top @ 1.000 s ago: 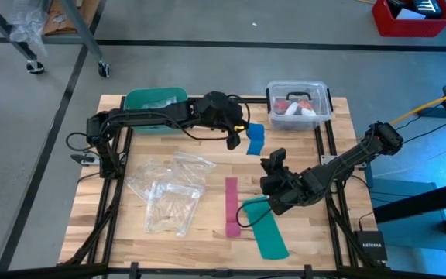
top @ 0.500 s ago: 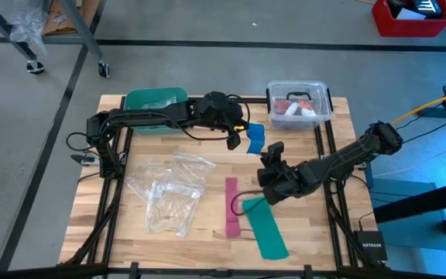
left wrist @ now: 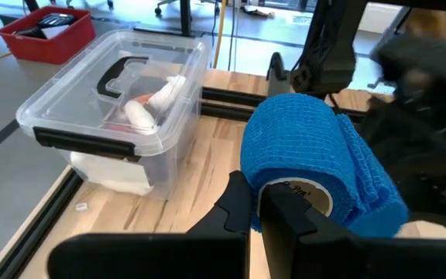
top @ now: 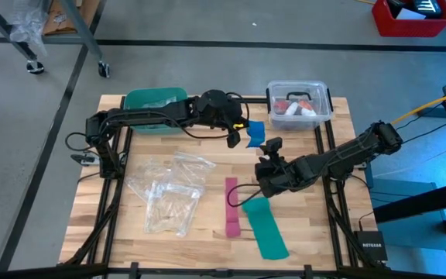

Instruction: Roll bandage

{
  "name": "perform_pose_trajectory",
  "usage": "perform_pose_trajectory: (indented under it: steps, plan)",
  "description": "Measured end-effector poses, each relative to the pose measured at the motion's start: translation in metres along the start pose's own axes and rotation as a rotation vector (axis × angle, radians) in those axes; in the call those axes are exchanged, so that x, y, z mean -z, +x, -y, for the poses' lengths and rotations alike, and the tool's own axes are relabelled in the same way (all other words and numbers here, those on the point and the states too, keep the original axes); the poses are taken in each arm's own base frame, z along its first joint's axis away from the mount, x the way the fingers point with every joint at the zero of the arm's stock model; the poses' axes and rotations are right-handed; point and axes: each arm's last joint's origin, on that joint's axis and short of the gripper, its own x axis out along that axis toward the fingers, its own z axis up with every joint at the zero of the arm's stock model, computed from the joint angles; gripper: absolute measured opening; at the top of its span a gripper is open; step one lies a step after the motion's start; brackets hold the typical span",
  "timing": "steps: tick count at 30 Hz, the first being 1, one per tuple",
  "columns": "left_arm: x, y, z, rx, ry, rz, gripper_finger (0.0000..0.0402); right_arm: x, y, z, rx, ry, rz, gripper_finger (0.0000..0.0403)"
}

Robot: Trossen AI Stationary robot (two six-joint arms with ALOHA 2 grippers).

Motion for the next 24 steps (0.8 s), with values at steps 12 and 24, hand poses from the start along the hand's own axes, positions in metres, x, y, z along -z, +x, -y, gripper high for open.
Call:
perform_pose_trajectory:
  steps: [12, 24]
  plan:
    - [-0.013, -0.041, 0.000, -0.013, 0.019, -0.031, 0.0003, 0.005, 0.003, 0.000, -0.090, 0.311, -0.059, 0.0205]
    - [-0.007, -0.044, 0.015, 0.027, 0.088, -0.102, 0.0002, -0.007, 0.023, 0.013, -0.307, 0.635, -0.041, 0.0165]
